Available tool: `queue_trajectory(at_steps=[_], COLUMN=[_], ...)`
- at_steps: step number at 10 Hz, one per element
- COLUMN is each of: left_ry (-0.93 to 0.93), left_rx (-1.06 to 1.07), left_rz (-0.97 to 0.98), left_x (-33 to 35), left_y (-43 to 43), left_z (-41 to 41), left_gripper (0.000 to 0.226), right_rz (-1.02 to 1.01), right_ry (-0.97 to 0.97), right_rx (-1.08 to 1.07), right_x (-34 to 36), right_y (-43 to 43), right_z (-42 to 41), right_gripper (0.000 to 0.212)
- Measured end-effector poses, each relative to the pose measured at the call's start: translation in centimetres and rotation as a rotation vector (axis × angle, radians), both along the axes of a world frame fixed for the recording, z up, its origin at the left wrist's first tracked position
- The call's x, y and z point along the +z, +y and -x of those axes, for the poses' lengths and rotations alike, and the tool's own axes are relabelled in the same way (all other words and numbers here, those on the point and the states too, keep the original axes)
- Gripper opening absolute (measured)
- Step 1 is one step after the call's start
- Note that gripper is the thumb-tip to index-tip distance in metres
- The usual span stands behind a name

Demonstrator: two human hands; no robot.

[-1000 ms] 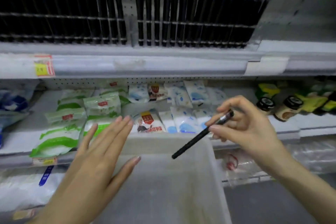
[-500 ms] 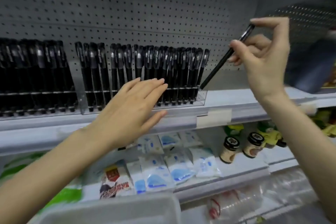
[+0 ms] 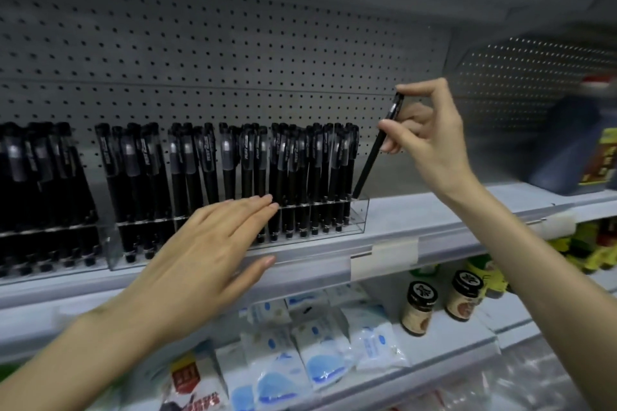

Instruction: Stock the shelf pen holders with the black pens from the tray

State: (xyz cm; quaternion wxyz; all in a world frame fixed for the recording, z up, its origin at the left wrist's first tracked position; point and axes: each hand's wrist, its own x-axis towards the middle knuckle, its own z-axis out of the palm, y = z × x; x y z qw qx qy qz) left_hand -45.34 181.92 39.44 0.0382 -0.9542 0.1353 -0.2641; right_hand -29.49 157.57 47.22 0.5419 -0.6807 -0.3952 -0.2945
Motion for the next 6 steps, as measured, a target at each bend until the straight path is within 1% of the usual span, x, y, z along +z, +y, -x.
queue_trajectory(at_steps=[1, 2, 3, 4, 5, 6], left_ry=[-0.005, -0.029, -0.060, -0.051, -0.103, -0.105], left_rx=[-0.004, -0.006, -0.013, -0.019, -0.033, -0.029], left_rz=[-0.021, -0.013, -0.018, -0.041, -0.076, -0.063], left_x=[-0.4, -0.7, -1.0, -0.7, -0.1, 1.0], left_y=[0.2, 0.5, 0.6, 0.7, 1.0, 0.6], left_z=[-0.2, -0.2, -0.1, -0.2, -0.2, 0.5], left_gripper=[0.060, 0.060, 0.060, 0.060, 0.060, 0.060], right_rz=[0.110, 0.266, 0.336, 0.345, 0.348, 0.365], right_ry=[0.009, -0.053, -0.128, -0.148, -0.149, -0.155], right_rx=[0.010, -0.057, -0.095, -0.114, -0.117, -0.105], right_x=[-0.3, -1.4, -2.1, -2.2, -1.6, -1.1], right_y=[0.2, 0.4, 0.4, 0.3, 0.1, 0.0], right_z=[-0.1, -0.1, -0.4, -0.1, 0.6, 1.4], right_gripper=[0.039, 0.034, 0.039, 0.044, 0.049, 0.050])
